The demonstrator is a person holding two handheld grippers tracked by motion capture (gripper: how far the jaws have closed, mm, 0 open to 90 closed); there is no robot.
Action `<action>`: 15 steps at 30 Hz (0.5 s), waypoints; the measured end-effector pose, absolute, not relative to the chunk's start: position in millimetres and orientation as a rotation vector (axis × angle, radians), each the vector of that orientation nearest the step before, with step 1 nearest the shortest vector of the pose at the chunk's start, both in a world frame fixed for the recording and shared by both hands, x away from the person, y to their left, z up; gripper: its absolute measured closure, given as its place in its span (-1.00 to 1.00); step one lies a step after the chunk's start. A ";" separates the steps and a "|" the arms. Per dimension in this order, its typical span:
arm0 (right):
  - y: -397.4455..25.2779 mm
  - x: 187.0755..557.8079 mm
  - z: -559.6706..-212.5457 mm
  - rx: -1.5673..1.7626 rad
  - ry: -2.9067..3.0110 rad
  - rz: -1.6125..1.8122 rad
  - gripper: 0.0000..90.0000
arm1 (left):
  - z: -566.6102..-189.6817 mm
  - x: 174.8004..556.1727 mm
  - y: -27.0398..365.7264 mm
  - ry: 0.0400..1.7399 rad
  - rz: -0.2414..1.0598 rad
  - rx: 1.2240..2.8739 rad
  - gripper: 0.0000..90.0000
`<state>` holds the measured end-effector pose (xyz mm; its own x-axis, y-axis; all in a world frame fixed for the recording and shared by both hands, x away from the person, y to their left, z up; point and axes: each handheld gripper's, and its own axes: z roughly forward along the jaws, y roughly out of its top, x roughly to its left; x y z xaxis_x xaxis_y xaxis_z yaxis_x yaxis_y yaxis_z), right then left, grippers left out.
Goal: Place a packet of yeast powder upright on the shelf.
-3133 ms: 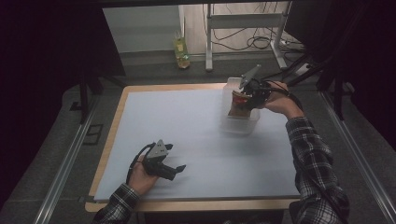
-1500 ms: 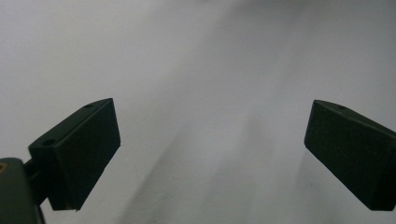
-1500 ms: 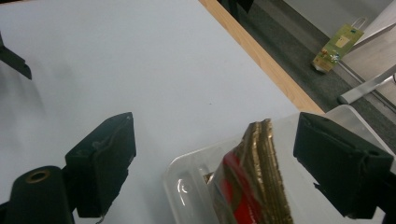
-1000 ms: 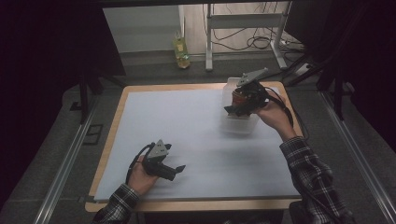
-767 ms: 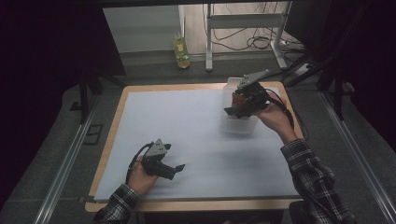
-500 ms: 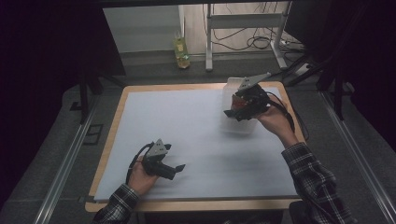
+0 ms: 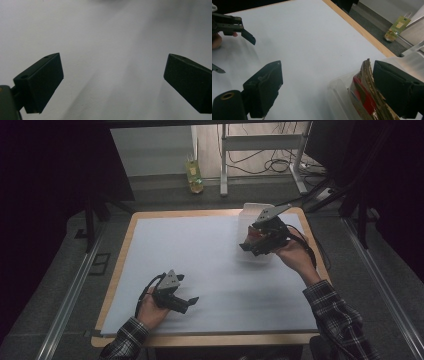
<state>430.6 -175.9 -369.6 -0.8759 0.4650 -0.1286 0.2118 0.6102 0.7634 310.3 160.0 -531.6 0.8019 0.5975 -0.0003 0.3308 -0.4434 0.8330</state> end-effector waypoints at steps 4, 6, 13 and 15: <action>-177.8 426.8 -369.7 0.548 2.512 1.149 -0.76 | -531.6 310.2 159.6 0.686 0.367 2.071 -0.94; -178.2 426.0 -369.6 0.551 2.512 1.152 -0.76 | -531.6 310.2 159.6 0.685 0.369 2.072 -0.94; -183.8 417.7 -365.0 0.552 2.509 1.174 -0.76 | -531.7 310.4 159.7 0.684 0.369 2.073 -0.94; -184.3 414.4 -364.5 0.545 2.513 1.169 -0.76 | -531.7 310.4 159.6 0.685 0.368 2.073 -0.94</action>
